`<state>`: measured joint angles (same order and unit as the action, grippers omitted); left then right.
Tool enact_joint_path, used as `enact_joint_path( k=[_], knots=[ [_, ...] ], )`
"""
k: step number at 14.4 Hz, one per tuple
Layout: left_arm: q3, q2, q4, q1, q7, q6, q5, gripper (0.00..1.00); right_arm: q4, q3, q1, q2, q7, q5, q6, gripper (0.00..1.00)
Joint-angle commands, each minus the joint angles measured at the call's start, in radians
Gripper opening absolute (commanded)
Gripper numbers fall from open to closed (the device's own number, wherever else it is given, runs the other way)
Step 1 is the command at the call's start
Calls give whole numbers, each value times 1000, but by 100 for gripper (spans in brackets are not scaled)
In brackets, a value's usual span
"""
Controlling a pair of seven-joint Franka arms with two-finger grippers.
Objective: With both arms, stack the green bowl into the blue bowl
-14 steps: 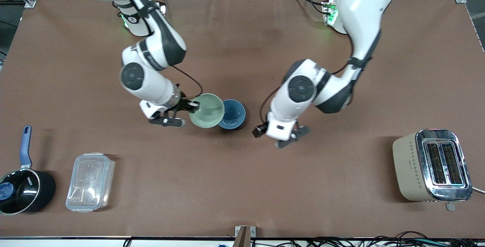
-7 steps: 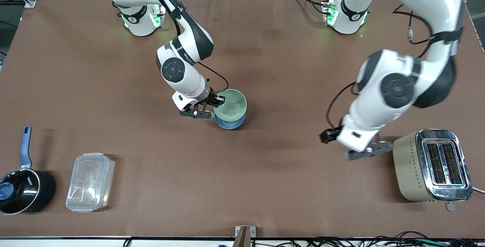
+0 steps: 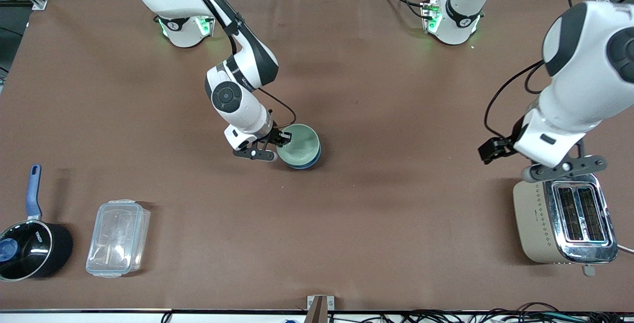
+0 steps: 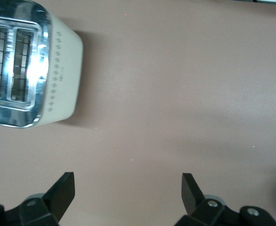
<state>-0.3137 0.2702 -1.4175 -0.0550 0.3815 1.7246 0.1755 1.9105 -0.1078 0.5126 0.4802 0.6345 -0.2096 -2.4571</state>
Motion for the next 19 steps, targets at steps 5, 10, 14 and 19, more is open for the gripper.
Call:
enact_joint_path(
  k=[5, 10, 14, 19],
  knots=[
    [-18, -137, -29, -91, -197, -115, -40, 100, 7, -6, -14, 6, 13, 24, -11, 89],
    [97, -218, -43, -39, -261, -191, -120, 100, -1, -3, -100, -174, 1, 109, 182, 100],
    [203, -321, -121, 46, -319, -235, -139, 100, -83, -6, -258, -356, -31, 238, 435, 100],
    [235, -371, -173, 60, -320, -269, -142, 100, -397, 3, -451, -362, -167, 249, 797, 100]
  ],
)
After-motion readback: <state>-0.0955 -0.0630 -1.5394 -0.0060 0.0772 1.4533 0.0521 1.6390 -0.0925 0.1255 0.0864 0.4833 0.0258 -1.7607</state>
